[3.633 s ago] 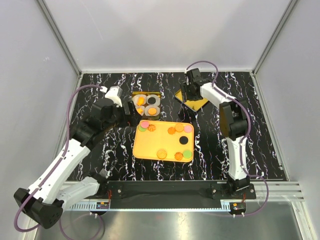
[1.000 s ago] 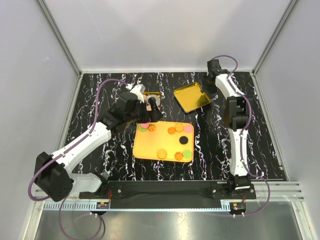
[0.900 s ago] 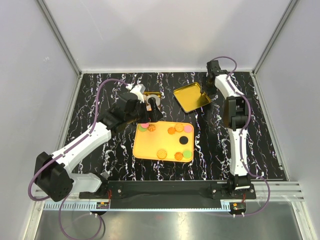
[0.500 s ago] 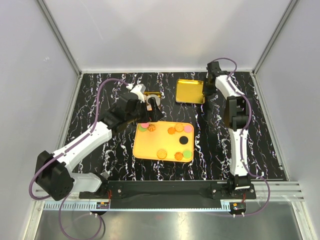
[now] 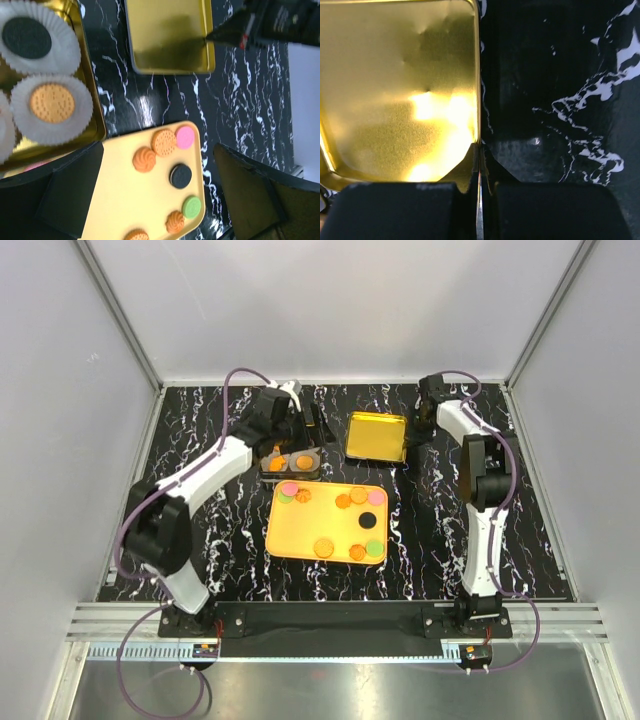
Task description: Pack the cookies
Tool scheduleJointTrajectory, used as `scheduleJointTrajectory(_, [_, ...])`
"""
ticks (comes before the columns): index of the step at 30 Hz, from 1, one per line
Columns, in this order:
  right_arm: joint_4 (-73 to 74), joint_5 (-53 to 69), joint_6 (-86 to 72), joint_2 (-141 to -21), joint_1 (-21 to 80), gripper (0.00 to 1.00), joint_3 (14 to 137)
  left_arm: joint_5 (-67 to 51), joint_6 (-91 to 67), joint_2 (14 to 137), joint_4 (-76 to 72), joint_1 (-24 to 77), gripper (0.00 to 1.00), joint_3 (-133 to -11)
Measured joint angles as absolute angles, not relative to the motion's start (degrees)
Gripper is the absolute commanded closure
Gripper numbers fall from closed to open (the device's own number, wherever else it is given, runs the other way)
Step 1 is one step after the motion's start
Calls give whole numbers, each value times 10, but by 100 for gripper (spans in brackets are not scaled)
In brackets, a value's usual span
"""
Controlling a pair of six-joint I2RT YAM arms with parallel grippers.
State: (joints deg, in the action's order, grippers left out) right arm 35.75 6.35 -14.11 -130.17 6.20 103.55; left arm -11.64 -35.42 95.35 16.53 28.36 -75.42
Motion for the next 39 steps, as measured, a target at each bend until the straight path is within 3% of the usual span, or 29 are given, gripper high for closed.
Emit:
scheduleJointTrajectory(9, [327, 119, -181, -1227, 62, 100, 958, -197, -341, 1094, 187, 246, 1, -891])
scheduleJointTrajectory(27, [272, 181, -219, -1079, 63, 100, 845, -276, -378, 1159, 164, 236, 2, -933])
scheduleJointTrajectory(30, [265, 186, -226, -1064, 67, 100, 831, -291, -395, 1160, 140, 235, 6, -932])
scheduleJointTrajectory(39, [242, 190, -243, -1031, 121, 100, 792, -328, -438, 1160, 51, 226, 37, -882])
